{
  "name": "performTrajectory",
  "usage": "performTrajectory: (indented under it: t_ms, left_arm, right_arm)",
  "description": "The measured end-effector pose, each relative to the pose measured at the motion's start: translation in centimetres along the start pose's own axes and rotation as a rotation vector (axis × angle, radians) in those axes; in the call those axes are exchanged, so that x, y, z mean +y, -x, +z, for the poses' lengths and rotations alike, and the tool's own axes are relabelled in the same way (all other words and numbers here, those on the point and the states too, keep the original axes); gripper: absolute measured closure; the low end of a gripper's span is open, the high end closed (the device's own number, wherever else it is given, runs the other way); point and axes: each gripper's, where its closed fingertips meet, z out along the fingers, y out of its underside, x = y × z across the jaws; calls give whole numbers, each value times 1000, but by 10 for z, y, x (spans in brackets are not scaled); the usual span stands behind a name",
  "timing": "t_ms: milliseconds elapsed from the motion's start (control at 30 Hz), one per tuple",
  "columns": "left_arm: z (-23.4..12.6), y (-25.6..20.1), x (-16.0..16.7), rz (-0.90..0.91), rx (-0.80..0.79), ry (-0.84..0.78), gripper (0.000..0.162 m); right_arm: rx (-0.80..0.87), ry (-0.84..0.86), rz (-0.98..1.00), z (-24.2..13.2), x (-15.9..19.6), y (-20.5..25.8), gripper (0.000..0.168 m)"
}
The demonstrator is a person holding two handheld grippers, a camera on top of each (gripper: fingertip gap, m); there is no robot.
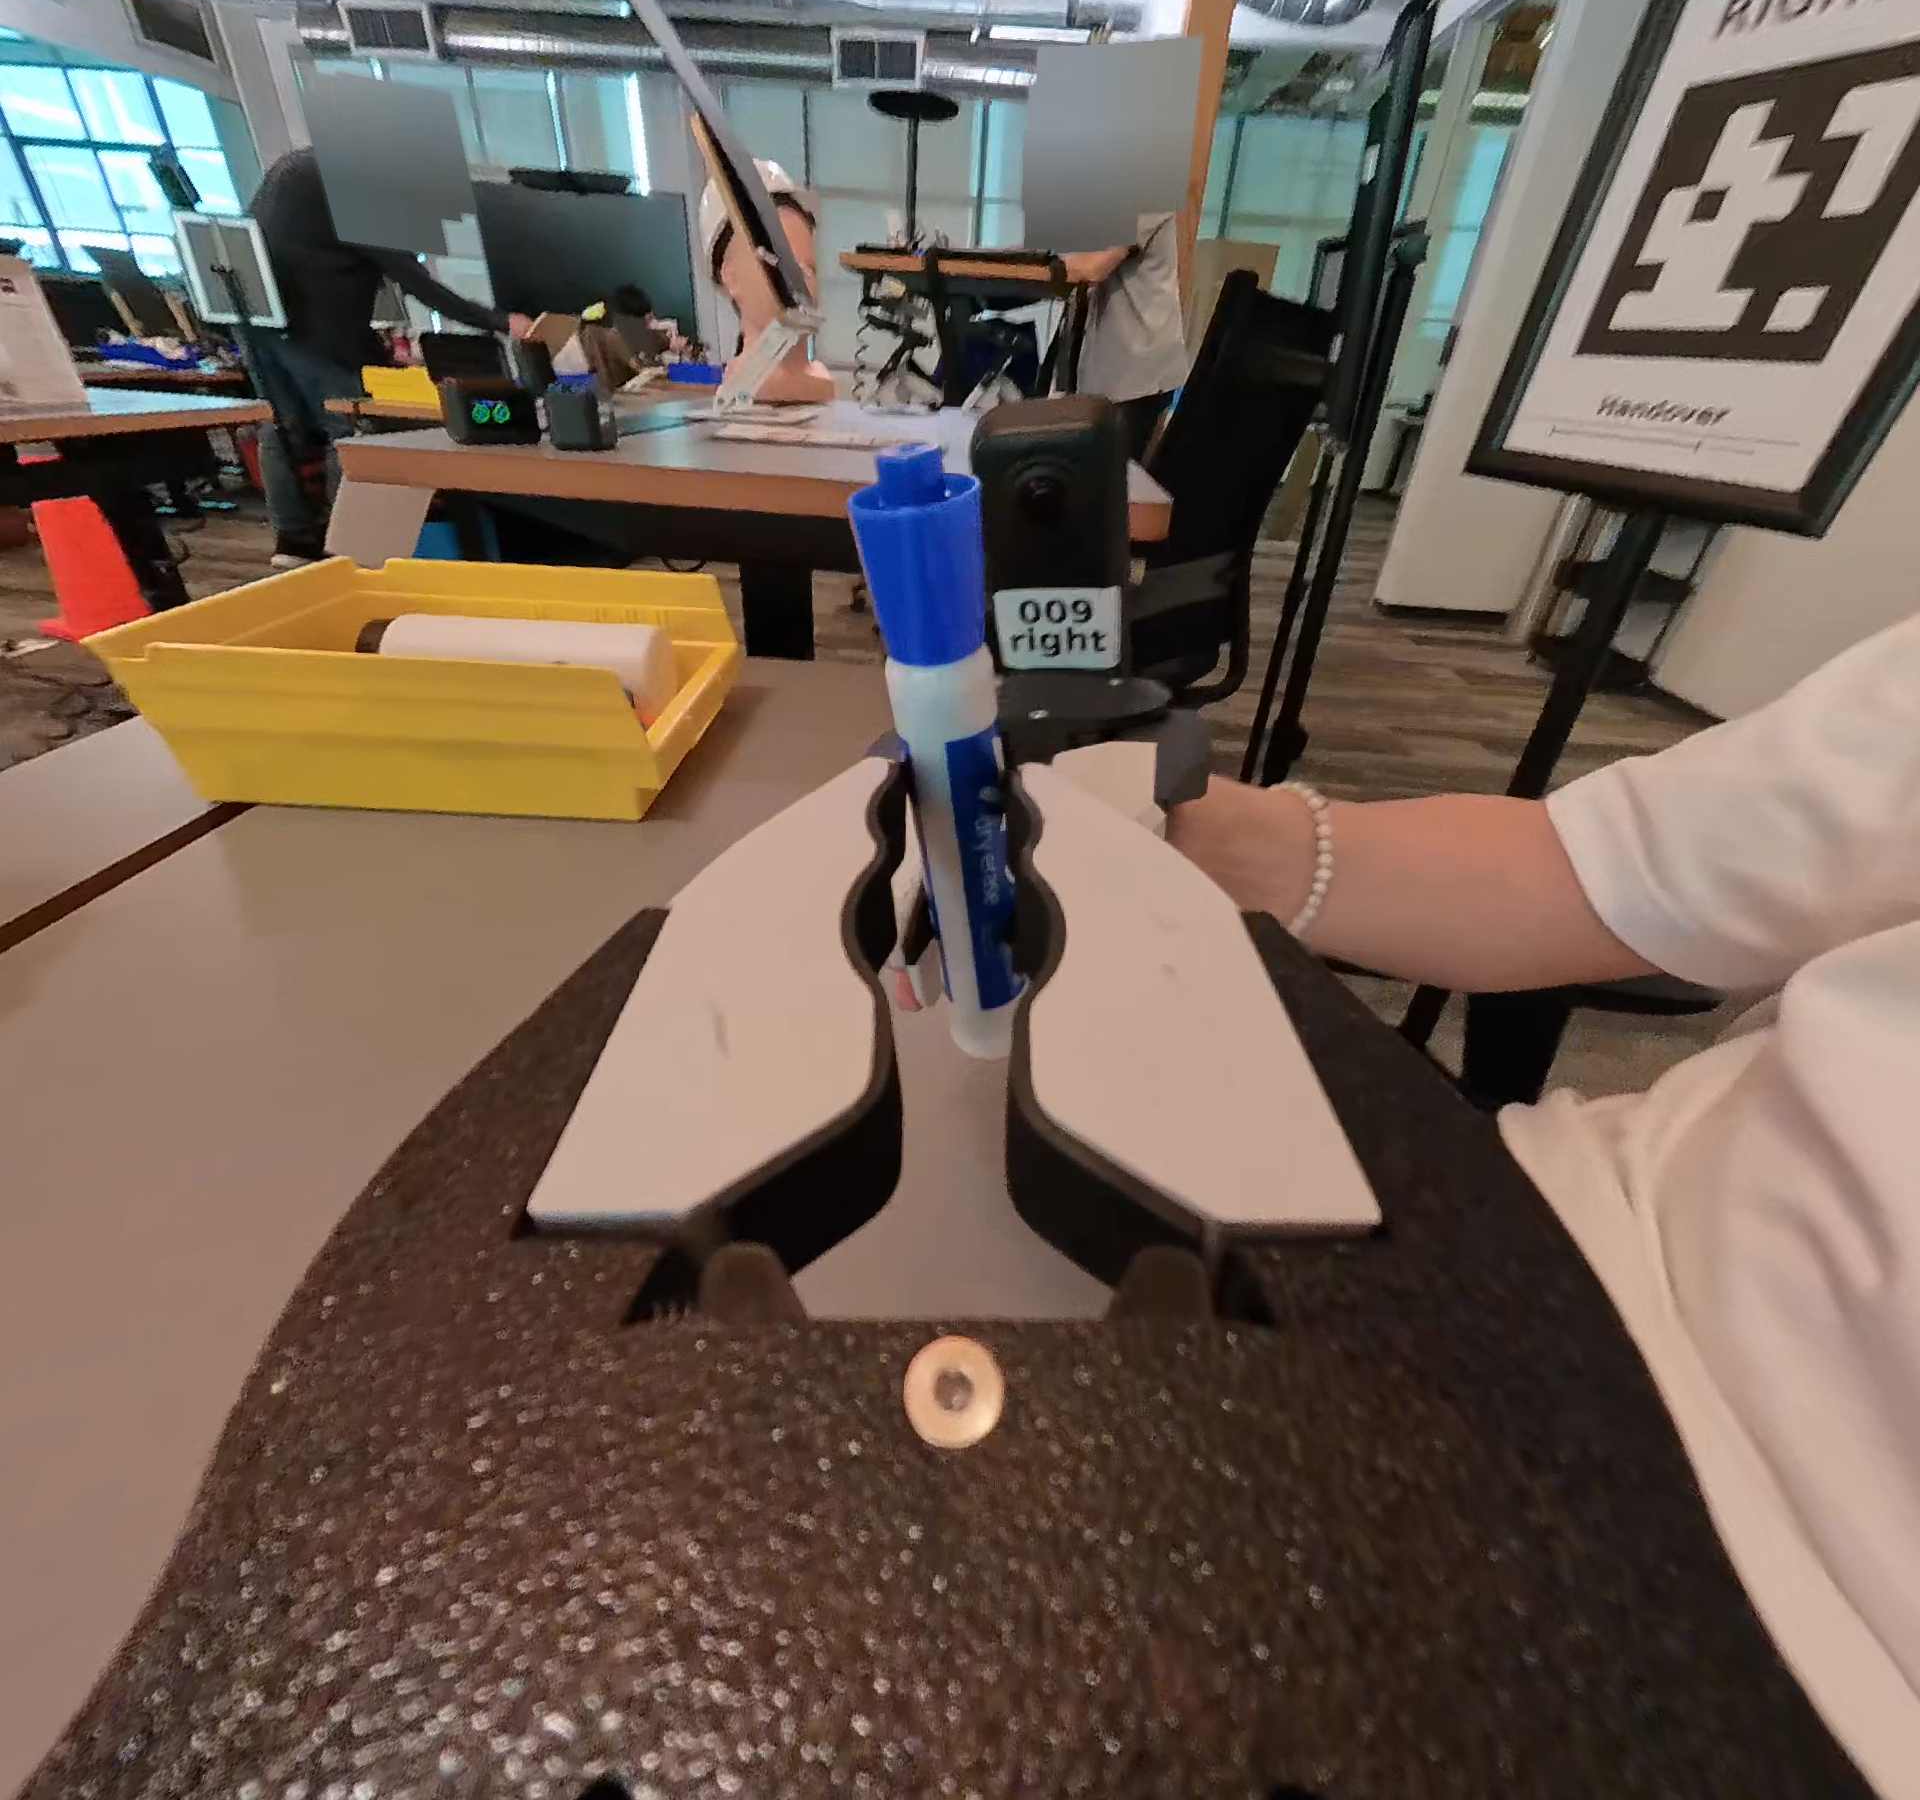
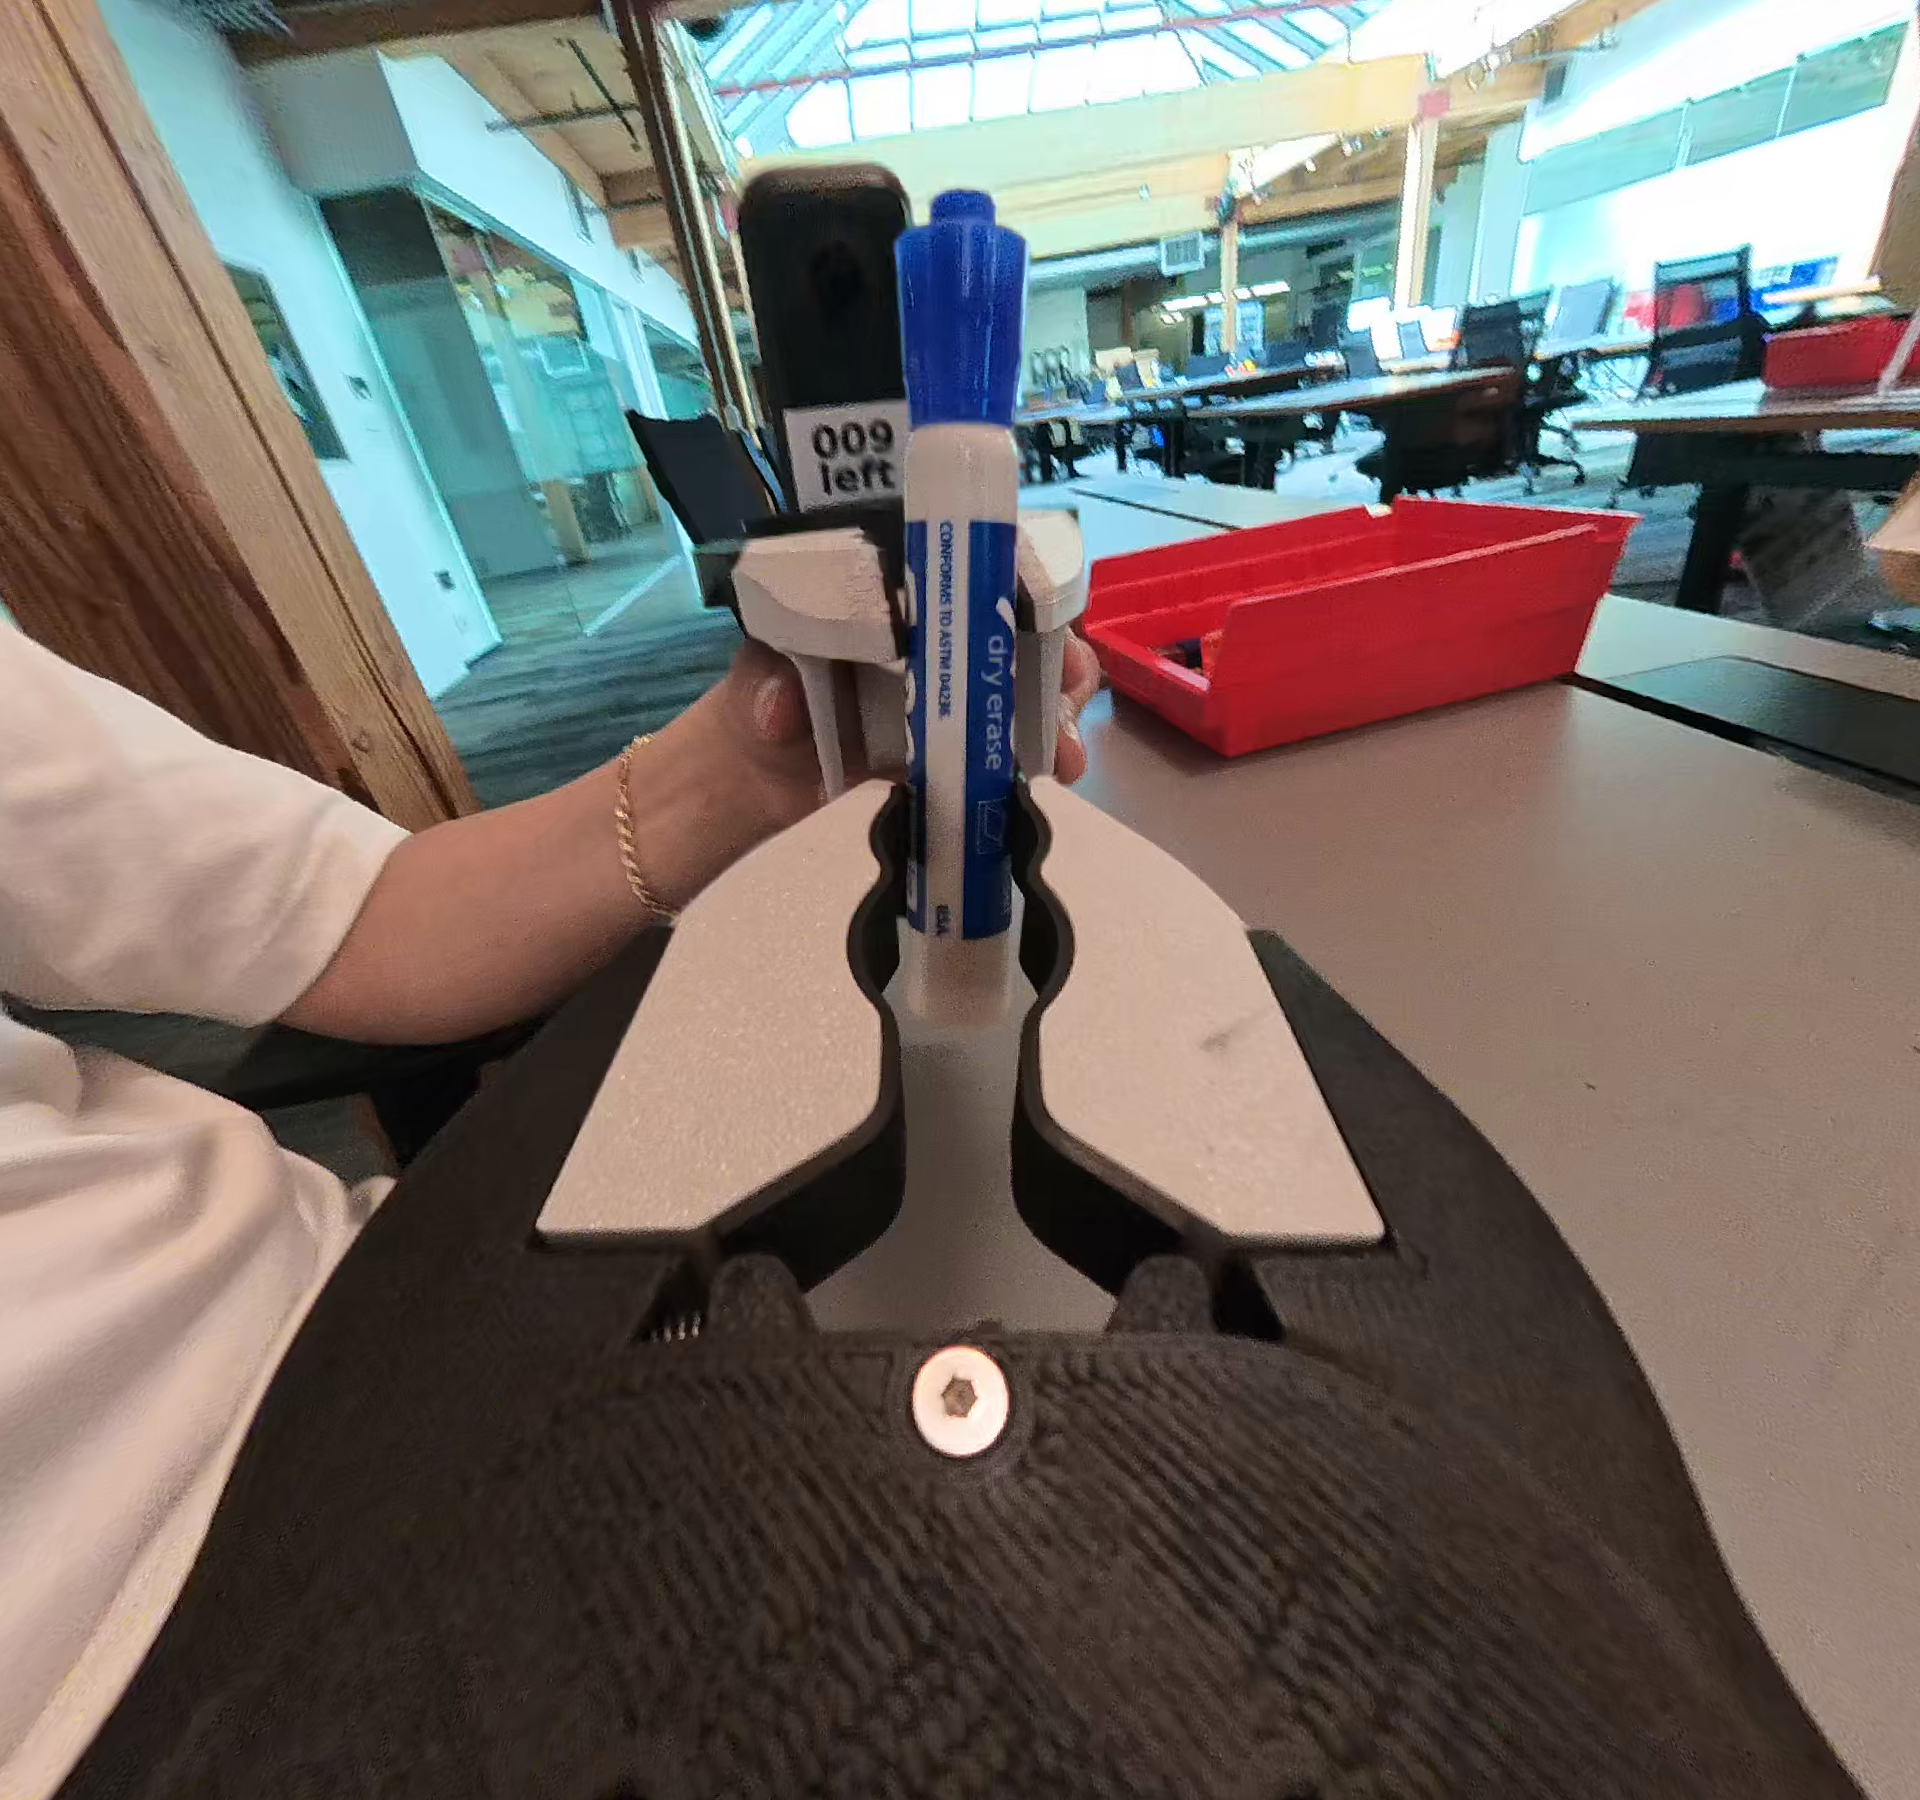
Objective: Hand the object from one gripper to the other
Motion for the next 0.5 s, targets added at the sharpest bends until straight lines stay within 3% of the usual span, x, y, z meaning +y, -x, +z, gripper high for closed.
performTrajectory:
  t_ms: [100,133,300,500]
  left_arm:
    - [3,12,4,41,-111,45,145]
    - [3,18,6,62,-168,74,145]
    - [-3,46,19,282,-497,311,145]
    - [9,47,24,532,-644,425,145]
  right_arm:
    - [129,28,-92,-5,1,-16,148]
    - [176,8,-140,-10,-5,-21,140]
    - [364,-78,-213,-26,-40,-32,132]
    - [526,-89,-283,-22,-51,-31,135]
